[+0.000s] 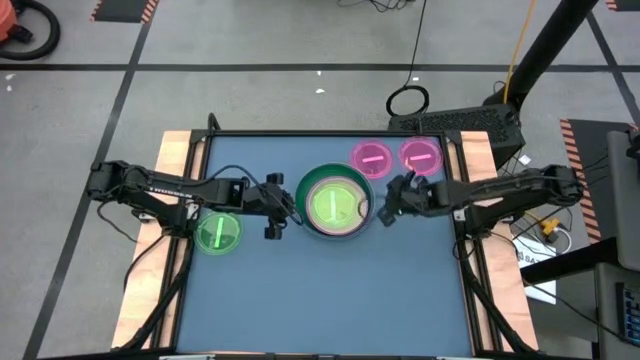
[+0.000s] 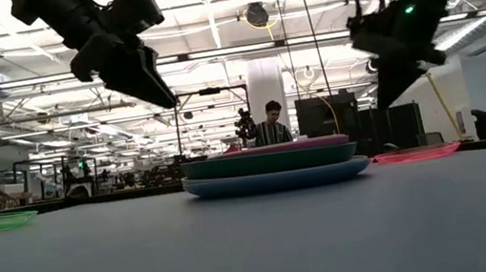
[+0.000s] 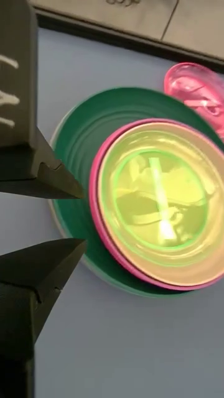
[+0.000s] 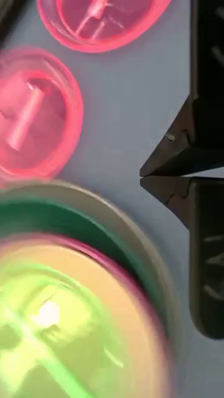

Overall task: Stack plastic plates
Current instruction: Stack the left light pink plate on top of the light green plate

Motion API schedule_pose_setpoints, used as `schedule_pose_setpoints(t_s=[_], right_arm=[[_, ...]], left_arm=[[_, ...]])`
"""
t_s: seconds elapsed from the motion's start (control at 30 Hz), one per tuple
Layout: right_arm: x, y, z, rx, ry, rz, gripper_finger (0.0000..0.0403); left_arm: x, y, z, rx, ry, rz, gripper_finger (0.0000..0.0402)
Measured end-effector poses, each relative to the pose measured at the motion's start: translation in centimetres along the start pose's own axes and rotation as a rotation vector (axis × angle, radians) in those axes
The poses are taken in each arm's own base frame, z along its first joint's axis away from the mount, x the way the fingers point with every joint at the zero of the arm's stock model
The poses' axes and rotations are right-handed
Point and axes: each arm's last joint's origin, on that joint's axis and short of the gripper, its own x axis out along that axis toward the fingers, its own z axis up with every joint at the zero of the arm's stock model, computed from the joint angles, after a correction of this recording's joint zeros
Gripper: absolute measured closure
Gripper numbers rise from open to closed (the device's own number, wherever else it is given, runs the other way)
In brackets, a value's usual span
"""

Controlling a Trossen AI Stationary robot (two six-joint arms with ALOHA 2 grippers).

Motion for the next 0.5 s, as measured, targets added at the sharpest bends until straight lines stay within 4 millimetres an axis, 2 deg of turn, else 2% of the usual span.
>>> schedule_pose_setpoints(t_s=[0.17,0.4,0.5], right_arm=[[1.7,-2.0,2.7,0.175,-0.070,-0.037,0.0388],[3.6,-6.4,6.4,0.267,-0.147,-0.018,0.0312],[4.9,-8.2,7.3,0.303,-0.135,0.003,0.0283]], left_arm=[[0.0,0.3,0.5,0.041,-0.048,0.016,0.0281],[0.2,1.7,0.5,0.102,-0.066,0.063,0.0281],[0.3,2.7,0.2,0.107,-0.058,0.089,0.0281]])
